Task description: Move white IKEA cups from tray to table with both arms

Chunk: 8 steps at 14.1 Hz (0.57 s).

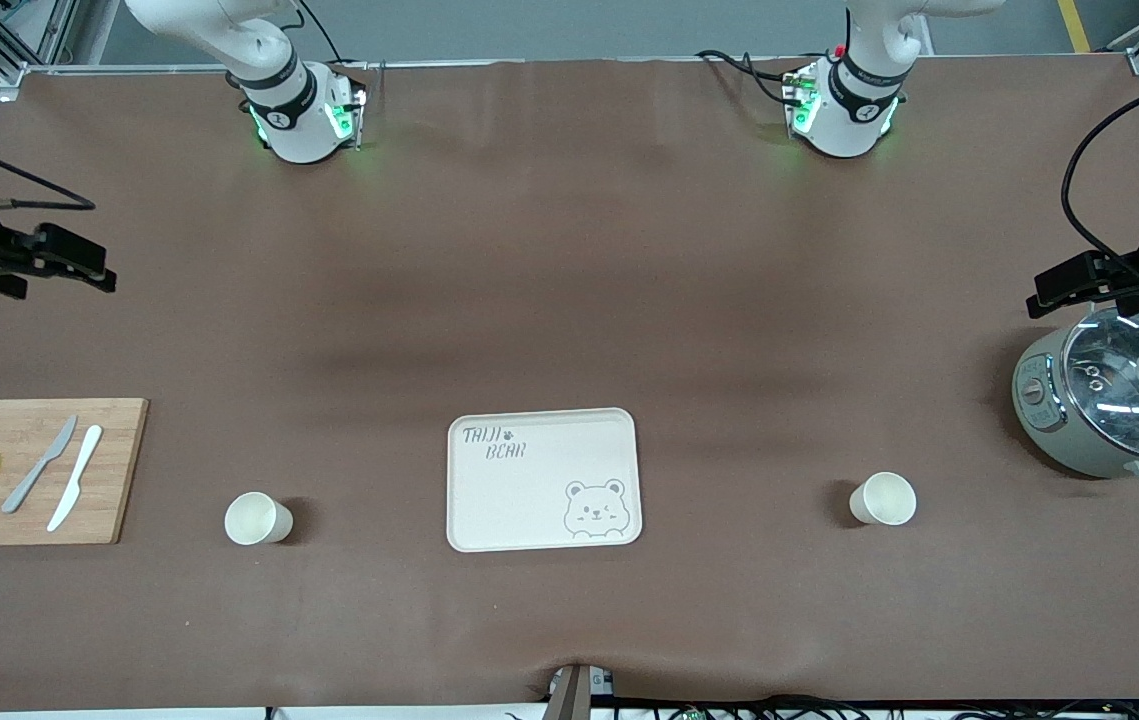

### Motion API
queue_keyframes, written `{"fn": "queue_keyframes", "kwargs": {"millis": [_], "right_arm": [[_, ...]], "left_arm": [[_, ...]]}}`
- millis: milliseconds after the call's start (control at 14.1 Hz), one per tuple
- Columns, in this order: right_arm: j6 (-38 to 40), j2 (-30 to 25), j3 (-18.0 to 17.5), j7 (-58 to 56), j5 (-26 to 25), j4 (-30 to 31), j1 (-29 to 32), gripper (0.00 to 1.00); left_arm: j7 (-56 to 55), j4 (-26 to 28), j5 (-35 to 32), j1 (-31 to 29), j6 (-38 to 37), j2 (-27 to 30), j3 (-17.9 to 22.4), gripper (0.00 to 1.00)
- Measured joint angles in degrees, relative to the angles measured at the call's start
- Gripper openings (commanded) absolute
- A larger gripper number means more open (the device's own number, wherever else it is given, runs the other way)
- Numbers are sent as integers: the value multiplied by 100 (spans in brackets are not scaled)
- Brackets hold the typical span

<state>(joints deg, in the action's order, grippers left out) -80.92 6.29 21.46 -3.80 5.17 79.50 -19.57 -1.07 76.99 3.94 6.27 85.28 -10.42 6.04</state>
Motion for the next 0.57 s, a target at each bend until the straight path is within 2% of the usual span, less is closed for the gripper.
{"fn": "queue_keyframes", "kwargs": {"millis": [212, 566], "right_arm": [[-45, -339, 1, -1, -97, 283, 31, 100], [-128, -361, 2, -1, -182, 396, 132, 100]], "left_arm": [[-3, 0, 0, 36, -1, 0, -22, 100], [-3, 0, 0, 24, -1, 0, -15, 100]]}}
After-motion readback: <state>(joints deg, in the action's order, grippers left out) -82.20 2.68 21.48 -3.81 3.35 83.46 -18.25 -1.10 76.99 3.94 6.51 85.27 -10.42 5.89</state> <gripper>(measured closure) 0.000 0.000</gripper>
